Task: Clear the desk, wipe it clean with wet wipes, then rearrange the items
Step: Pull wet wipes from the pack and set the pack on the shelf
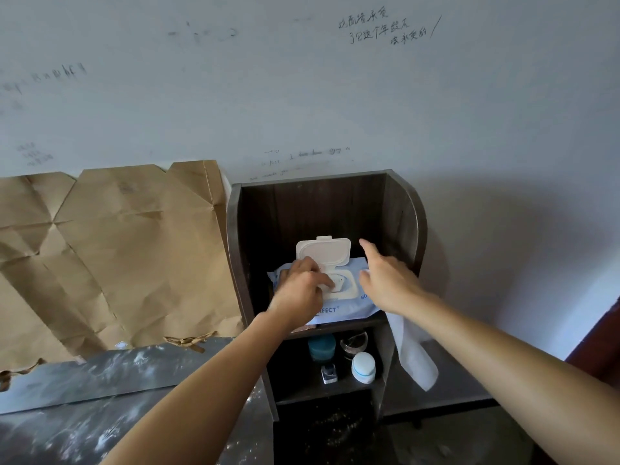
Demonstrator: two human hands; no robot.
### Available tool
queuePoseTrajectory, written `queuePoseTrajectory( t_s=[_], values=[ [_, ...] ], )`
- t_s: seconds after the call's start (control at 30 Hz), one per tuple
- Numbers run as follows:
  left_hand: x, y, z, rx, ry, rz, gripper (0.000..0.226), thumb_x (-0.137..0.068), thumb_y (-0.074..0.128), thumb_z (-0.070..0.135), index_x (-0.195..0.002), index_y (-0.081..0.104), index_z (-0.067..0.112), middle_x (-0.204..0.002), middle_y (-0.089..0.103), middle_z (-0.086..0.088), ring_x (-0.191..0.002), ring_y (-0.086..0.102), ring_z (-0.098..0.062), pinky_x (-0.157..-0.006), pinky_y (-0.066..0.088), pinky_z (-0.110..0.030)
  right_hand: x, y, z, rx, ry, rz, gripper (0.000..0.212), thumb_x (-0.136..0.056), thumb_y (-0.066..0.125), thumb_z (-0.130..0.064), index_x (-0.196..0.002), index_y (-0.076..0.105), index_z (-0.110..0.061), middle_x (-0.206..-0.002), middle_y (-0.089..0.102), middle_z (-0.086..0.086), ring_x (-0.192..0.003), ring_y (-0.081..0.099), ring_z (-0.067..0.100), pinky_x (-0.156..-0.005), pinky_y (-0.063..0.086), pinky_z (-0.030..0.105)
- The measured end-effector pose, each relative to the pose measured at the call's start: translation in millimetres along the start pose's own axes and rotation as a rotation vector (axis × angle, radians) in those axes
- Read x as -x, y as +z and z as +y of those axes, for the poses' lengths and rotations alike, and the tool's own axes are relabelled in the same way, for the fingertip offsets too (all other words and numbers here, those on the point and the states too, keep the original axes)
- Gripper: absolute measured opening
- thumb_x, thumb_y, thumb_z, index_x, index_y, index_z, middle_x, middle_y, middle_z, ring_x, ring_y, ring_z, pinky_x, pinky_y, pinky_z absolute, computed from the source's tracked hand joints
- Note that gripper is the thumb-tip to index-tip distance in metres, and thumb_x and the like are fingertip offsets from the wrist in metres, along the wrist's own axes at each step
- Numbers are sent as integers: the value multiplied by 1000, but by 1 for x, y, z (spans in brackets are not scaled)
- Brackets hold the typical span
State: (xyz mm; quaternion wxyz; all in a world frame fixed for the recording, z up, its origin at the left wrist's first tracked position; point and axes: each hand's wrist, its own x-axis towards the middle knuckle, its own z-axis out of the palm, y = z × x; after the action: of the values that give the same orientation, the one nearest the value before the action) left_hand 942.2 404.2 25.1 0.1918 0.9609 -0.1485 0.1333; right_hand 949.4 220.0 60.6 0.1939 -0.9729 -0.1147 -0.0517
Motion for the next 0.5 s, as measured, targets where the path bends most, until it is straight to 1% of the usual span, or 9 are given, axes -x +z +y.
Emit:
queuePoseTrajectory(
  t_s=[0.07,0.1,0.13,0.2,0.27,0.33,0.37,0.43,0.5],
  values=[
    [0,0,0,171,-144,288,22,-80,53,1,-94,67,11,-105,50,-4,-101,50,-26,-80,42,-31,-7,1,-7,-71,37,-32,68,-94,43,-22,-149,4,-25,-84,61,6,-66,56,24,-53,36,31],
    [1,-3,2,232,-226,398,20,-80,55,1,-97,61,9,-109,48,-5,-100,52,-25,-76,43,-29,-13,1,-9,-126,60,-42,69,-94,44,-21,-149,4,-26,-85,61,4,-61,55,20,-50,38,31],
    [1,-7,4,284,-291,464,26,-81,57,3,-106,56,10,-117,46,-5,-103,52,-23,-75,43,-27,-18,1,-9,-184,81,-50,69,-93,46,-20,-149,7,-28,-96,63,5,-65,57,20,-52,42,32],
    [-1,-13,6,392,-361,432,51,-84,60,7,-130,43,18,-136,41,-2,-118,47,-18,-84,43,-24,-26,2,-5,-274,81,-76,59,-92,49,-18,-144,25,-31,-121,58,6,-82,62,23,-64,51,35],
    [1,-16,6,459,-361,315,58,-86,58,8,-139,38,22,-139,44,0,-122,46,-16,-93,42,-23,-25,5,0,-304,20,-84,40,-92,46,-16,-127,48,-33,-107,64,5,-77,63,23,-63,52,39],
    [11,-15,2,370,-271,260,42,-86,53,2,-126,55,15,-123,58,-5,-110,55,-18,-85,41,-15,-16,9,4,-244,-60,-38,32,-93,42,-17,-114,59,-34,-87,65,2,-65,61,23,-54,48,39],
    [17,-13,0,292,-209,267,35,-84,52,-2,-115,63,11,-114,61,-7,-103,58,-20,-81,40,-15,-10,11,6,-172,-102,-7,33,-94,40,-19,-114,60,-35,-85,65,1,-64,60,22,-52,45,37],
    [30,-8,-6,188,-115,260,30,-80,50,-6,-101,69,4,-106,64,-9,-99,60,-26,-84,45,-24,3,16,11,-11,-189,23,35,-97,38,-22,-121,59,-35,-96,65,1,-72,59,22,-56,44,34],
    [39,-3,-10,124,-56,227,30,-79,49,-2,-100,70,3,-107,65,-11,-102,59,-29,-87,48,-33,12,22,15,116,-238,13,37,-98,35,-23,-127,55,-37,-114,60,0,-84,58,24,-65,48,37]
  ],
)
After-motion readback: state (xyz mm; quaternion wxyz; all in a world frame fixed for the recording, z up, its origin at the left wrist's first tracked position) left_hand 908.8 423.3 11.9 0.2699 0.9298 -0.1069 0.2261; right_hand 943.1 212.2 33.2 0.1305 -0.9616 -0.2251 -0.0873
